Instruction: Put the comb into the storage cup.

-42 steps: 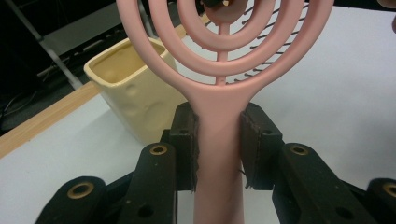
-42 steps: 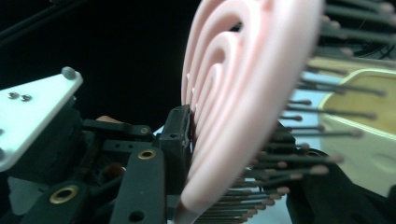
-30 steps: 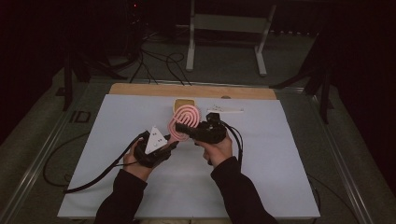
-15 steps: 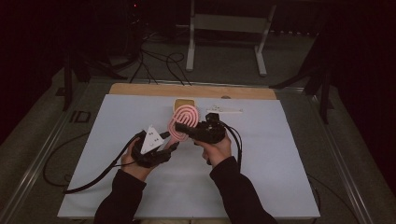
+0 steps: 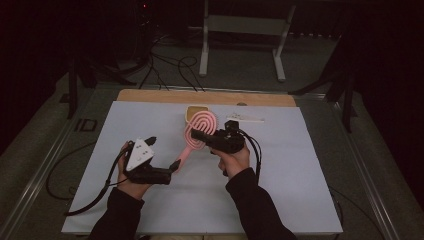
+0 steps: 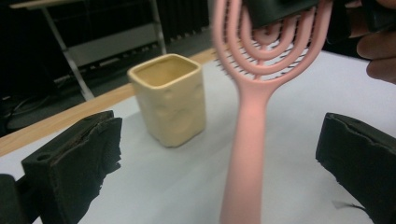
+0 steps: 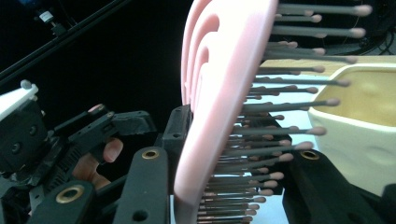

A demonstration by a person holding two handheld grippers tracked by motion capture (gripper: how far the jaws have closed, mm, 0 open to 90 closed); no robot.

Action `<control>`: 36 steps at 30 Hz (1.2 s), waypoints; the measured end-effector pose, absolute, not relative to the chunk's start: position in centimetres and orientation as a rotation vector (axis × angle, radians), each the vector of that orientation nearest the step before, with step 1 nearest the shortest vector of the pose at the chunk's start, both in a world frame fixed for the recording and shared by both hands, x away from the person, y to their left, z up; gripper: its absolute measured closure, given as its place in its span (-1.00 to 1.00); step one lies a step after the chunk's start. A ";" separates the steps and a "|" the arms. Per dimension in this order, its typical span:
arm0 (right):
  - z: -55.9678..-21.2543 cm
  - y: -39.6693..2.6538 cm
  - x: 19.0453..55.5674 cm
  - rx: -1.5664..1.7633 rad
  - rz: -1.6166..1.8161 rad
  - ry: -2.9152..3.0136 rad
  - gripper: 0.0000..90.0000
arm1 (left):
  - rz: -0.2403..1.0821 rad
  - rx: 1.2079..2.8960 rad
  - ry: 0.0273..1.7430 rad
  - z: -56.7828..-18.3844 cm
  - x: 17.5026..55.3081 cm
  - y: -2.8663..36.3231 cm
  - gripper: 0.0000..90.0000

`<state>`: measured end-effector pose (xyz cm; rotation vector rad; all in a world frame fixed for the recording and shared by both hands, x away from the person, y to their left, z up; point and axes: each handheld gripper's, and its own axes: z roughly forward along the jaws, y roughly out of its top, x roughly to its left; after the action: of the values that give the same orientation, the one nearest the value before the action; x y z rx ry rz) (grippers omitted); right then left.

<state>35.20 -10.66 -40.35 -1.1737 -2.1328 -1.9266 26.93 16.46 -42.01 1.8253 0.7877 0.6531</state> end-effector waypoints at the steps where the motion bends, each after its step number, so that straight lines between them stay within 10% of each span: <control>1: -40.4 -10.6 35.2 -1.175 -1.927 -2.133 0.42 | 0.667 1.817 0.789 -42.3 26.7 17.0 -1.00; 36: -38.2 -11.2 35.4 -1.188 -1.952 -2.178 0.41 | 0.719 1.607 1.062 -49.7 23.7 25.0 -1.00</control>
<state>35.43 -11.23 -38.24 -1.1881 -2.1781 -1.9517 23.73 24.97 -49.65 1.6075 1.0617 0.7190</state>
